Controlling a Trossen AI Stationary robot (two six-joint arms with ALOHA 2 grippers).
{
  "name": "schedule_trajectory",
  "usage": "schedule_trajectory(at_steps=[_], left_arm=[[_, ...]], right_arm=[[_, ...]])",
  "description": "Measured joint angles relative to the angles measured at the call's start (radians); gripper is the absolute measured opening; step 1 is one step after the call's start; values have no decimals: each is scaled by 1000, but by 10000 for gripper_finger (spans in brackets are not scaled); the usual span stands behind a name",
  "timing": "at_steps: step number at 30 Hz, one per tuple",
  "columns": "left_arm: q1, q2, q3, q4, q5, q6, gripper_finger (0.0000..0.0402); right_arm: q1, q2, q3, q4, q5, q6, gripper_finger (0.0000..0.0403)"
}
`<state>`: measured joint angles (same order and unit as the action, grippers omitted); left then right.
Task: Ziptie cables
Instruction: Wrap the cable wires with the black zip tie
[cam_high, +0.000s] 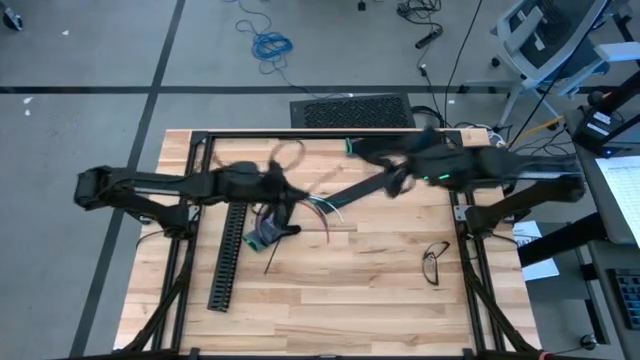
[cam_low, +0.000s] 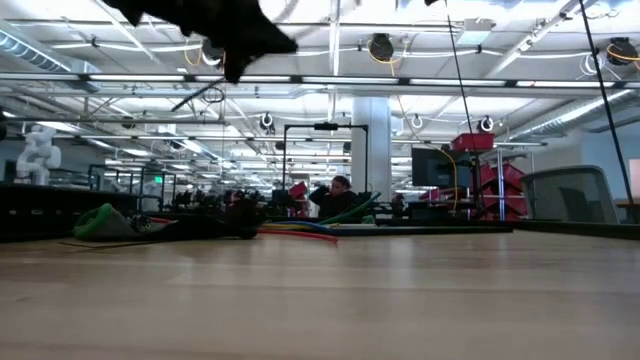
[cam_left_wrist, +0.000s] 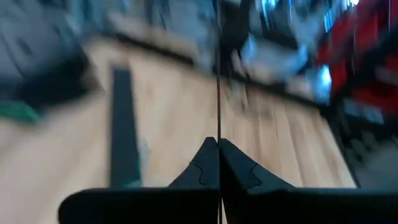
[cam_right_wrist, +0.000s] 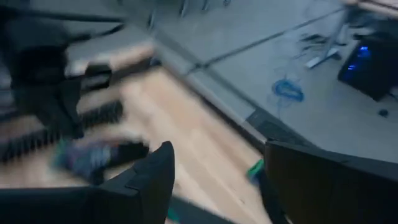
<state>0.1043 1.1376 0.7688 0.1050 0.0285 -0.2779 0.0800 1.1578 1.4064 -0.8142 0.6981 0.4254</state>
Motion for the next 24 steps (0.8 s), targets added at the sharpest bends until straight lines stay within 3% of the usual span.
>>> schedule_trajectory(at_steps=[4, 7, 16, 20, 24], left_arm=[[0, -94, -88, 266, -131, -1, 0], [0, -108, -143, 468, -164, -4, 0], [-30, -59, -191, 706, -111, -82, 0], [-42, -58, -223, 764, -111, -109, 0], [-43, -58, -244, 812, -111, -110, 0]], right_arm=[[20, -113, -86, 68, 11, 149, 227], [34, -148, -211, 266, 10, 186, 228], [35, -95, -600, 975, -10, 240, 228], [33, -66, -654, 1107, -20, 282, 228], [33, -53, -655, 1132, -20, 289, 228]])
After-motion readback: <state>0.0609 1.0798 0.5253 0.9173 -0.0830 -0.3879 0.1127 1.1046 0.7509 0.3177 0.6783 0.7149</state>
